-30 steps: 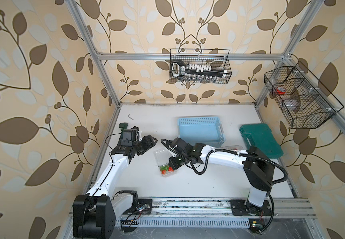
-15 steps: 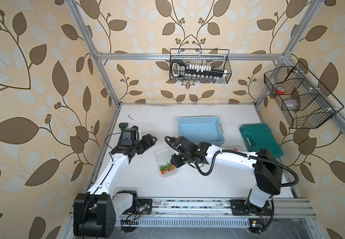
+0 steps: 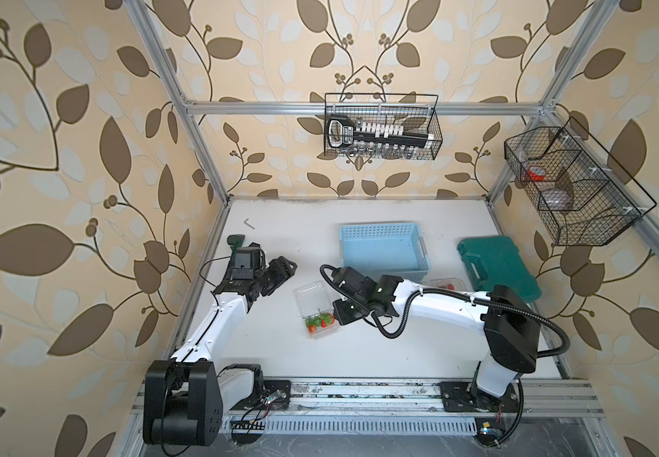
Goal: Pack strawberries into containers
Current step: Adjust the packing box at the center of the board.
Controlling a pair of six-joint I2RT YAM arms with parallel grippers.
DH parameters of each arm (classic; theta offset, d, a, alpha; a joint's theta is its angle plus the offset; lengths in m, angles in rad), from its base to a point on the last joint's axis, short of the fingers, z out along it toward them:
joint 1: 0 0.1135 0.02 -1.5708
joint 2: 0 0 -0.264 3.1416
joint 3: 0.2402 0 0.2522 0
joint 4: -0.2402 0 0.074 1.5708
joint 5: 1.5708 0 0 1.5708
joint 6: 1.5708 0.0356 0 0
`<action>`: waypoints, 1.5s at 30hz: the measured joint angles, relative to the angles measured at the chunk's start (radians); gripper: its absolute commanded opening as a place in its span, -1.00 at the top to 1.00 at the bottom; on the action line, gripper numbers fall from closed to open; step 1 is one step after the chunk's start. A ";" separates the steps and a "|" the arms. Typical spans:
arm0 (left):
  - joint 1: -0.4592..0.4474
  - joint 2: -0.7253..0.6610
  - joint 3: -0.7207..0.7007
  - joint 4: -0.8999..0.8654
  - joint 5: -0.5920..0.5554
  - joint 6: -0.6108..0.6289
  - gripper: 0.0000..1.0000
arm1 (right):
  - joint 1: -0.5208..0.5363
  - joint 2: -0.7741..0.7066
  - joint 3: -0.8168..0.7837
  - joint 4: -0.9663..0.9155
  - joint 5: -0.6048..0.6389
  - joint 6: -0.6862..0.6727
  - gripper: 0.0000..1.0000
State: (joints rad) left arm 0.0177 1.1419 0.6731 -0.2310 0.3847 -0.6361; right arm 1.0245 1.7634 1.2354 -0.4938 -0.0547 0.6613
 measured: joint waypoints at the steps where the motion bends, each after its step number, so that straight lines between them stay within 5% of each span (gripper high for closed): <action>1: 0.004 0.000 0.000 0.001 0.000 0.000 -0.46 | 0.003 0.003 -0.006 -0.003 0.000 0.003 0.56; 25: 0.017 0.000 -0.001 0.037 0.095 -0.021 -0.45 | 0.022 0.063 -0.072 0.003 0.012 0.027 0.90; 45: 0.017 0.028 -0.069 0.162 0.222 -0.028 -0.45 | -0.032 0.124 0.117 -0.083 0.139 -0.109 0.91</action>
State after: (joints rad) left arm 0.0345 1.1702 0.6041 -0.0692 0.6064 -0.6640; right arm 0.9920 1.8874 1.3521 -0.5766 0.0845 0.5522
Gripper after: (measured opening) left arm 0.726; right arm 0.050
